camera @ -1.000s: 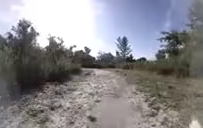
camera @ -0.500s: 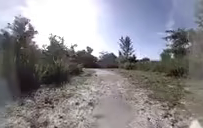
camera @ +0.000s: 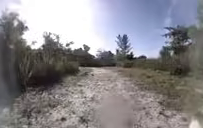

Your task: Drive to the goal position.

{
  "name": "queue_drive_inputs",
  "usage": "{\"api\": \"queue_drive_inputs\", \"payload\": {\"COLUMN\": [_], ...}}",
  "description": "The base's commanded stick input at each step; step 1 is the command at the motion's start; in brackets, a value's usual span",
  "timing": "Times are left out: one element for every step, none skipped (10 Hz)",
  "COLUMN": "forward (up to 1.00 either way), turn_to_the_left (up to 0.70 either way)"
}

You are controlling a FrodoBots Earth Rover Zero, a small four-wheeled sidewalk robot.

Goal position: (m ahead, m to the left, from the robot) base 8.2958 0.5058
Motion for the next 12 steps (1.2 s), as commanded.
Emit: {"api": "queue_drive_inputs", "payload": {"forward": [0.85, 0.85, 0.85, 0.85, 0.85, 0.85, 0.85, 0.85, 0.85, 0.85, 0.85, 0.85], "turn_to_the_left": [0.00, 0.00, 0.00, 0.00, 0.00, 0.00, 0.00, 0.00, 0.00, 0.00, 0.00, 0.00]}}
